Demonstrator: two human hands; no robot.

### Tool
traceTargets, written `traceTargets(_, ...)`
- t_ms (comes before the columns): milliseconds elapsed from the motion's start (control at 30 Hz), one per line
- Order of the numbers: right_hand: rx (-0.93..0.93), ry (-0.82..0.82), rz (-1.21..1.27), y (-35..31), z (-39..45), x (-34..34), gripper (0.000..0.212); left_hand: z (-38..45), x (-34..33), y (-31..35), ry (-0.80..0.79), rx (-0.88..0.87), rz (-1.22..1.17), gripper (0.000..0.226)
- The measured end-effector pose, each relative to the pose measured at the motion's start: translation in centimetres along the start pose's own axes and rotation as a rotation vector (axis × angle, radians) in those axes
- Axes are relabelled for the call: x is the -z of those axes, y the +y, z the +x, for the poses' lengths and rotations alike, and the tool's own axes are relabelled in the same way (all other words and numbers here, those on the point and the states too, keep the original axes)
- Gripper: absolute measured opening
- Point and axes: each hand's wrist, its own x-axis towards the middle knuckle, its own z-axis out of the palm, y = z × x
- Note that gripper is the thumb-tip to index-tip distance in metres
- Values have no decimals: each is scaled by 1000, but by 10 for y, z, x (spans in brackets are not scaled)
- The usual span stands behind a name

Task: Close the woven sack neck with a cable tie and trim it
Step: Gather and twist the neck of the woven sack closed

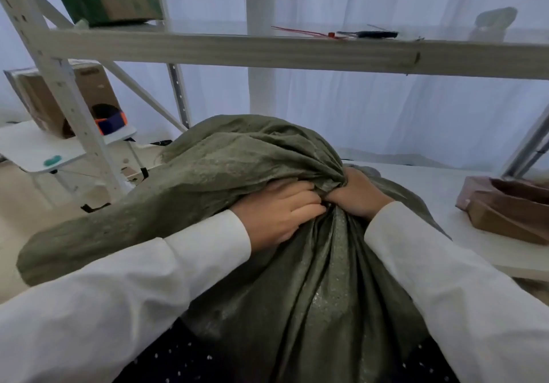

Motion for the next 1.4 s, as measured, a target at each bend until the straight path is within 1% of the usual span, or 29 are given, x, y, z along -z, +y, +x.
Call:
traceTargets(67, 34, -28, -10, 0, -3, 2, 25, -8, -4, -6, 14, -72, 148, 39)
traceTargets(100, 37, -41, -4, -1, -4, 3, 26, -11, -5, -11, 7, -92, 200, 40)
traceTargets(167, 42, -55, 36, 0, -6, 5, 27, -10, -7, -24, -32, -130, 296, 47)
traceTargets(233, 31, -65, 58, 2, -6, 5, 28, -2, -10, -36, -50, -189, 408, 47)
traceTargets(333, 14, -110, 45, 4, -7, 6, 25, 12, -16, -49, 36, -194, 476, 43)
traceTargets(400, -25, -142, 60, 5, -6, 7, 32, 23, -15, -53, 109, -170, 528, 46)
traceTargets(433, -44, -154, 77, 6, -6, 7, 39, 29, -15, -54, 133, -157, 520, 48)
traceTargets(500, -62, -155, 90, 12, -4, 6, 49, 43, -17, -51, 171, -106, 436, 43)
traceTargets(600, -80, -131, 99, 21, -2, 5, 52, 64, -22, -46, 197, -56, 365, 30)
traceTargets(633, -84, -125, 100, 23, -2, 5, 51, 68, -22, -44, 176, -39, 355, 27)
traceTargets(667, -86, -123, 94, 23, -1, 5, 50, 70, -22, -43, 148, -35, 349, 25)
traceTargets(733, -84, -128, 78, 23, 0, 6, 48, 70, -18, -42, 40, -6, 333, 27)
traceTargets(800, -71, -115, 65, 21, 2, 5, 43, 72, -5, -38, -118, 73, 366, 28)
traceTargets(833, -67, -108, 57, 19, 3, 4, 39, 73, 1, -36, -228, 110, 371, 29)
traceTargets(900, -72, -79, 37, 17, 3, 1, 32, 75, 4, -33, -432, 145, 307, 26)
traceTargets(967, -74, -60, -11, 13, 1, -1, 29, 78, 9, -31, -478, 200, 235, 21)
traceTargets(1033, -70, -49, -32, 12, 0, -3, 29, 82, 14, -30, -573, 247, 204, 19)
traceTargets(1100, -82, -30, -49, 10, -2, -6, 41, 88, 18, -27, -717, 316, 127, 22)
traceTargets(1167, -120, 12, -98, 7, -7, -11, 58, 91, 15, -21, -844, 444, 35, 27)
traceTargets(1200, -127, 28, -116, 5, -10, -13, 61, 91, 13, -19, -869, 548, -36, 29)
traceTargets(1233, -111, 34, -132, 2, -12, -14, 57, 90, 10, -17, -875, 658, -107, 30)
traceTargets(1267, -96, 23, -146, 0, -13, -13, 50, 88, 8, -16, -886, 730, -151, 30)
traceTargets(1300, -89, 4, -159, -2, -14, -12, 45, 89, 9, -15, -908, 740, -163, 31)
traceTargets(1333, -86, -14, -164, -4, -15, -10, 42, 90, 11, -16, -935, 700, -161, 33)
traceTargets(1400, -87, -35, -160, -3, -12, -6, 33, 96, 17, -18, -1020, 534, -102, 37)
